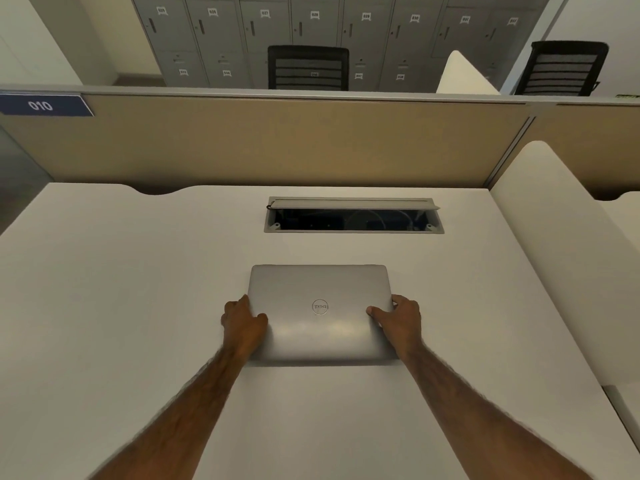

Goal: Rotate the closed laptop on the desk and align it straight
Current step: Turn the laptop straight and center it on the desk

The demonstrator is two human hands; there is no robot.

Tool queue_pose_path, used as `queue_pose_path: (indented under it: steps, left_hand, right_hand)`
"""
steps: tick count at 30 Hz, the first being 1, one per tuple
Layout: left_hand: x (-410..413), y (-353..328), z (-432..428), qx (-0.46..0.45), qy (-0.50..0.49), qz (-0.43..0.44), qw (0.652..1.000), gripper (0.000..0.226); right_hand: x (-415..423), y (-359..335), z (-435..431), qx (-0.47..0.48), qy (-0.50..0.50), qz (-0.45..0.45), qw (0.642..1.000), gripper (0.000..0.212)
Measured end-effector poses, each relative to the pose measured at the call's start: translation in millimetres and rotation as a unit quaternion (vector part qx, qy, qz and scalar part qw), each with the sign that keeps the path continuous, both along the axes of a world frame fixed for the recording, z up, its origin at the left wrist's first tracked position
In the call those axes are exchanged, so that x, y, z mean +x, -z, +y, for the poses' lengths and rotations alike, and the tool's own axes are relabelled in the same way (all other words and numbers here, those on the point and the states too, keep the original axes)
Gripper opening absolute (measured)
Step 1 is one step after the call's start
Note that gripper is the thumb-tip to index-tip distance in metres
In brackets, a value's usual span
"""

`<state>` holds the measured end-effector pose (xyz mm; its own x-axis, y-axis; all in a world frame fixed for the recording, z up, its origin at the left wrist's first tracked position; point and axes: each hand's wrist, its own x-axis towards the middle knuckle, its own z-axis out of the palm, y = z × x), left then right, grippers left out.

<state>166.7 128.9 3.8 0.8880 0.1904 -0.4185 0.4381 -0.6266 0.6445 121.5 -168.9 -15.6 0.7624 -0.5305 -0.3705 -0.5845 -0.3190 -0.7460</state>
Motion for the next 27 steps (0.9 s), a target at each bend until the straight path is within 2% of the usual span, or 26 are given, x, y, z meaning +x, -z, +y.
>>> queue_pose_path:
  steps: [4, 10, 12, 15, 19, 23, 27]
  left_hand:
    - [1, 5, 2, 0.001, 0.007, 0.000, 1.000, 0.033]
    - [-9, 9, -5, 0.052, 0.042, -0.008, 0.998, 0.071]
    - [-18, 11, -6, 0.053, 0.050, -0.028, 0.997, 0.076]
    - [-37, 19, -2, 0.051, 0.077, -0.073, 0.993, 0.074]
    - [-60, 35, 13, 0.084, 0.125, -0.113, 0.982, 0.075]
    - [-75, 49, 25, 0.105, 0.150, -0.139, 0.973, 0.074]
    - [-101, 54, 33, 0.124, 0.166, -0.160, 0.965, 0.074]
  right_hand:
    - [1, -2, -1, -0.002, -0.004, -0.002, 1.000, 0.057]
    - [-4, -1, -1, -0.015, -0.021, 0.004, 1.000, 0.061]
    - [-7, -2, 1, -0.024, -0.028, 0.007, 0.999, 0.058]
    - [-18, -4, 6, -0.079, -0.056, 0.014, 0.995, 0.053]
    - [-42, 1, 16, -0.188, -0.105, -0.008, 0.976, 0.060]
    - [-75, 13, 24, -0.236, -0.156, -0.038, 0.959, 0.065]
    - [-116, 24, 30, -0.265, -0.165, -0.072, 0.947, 0.067]
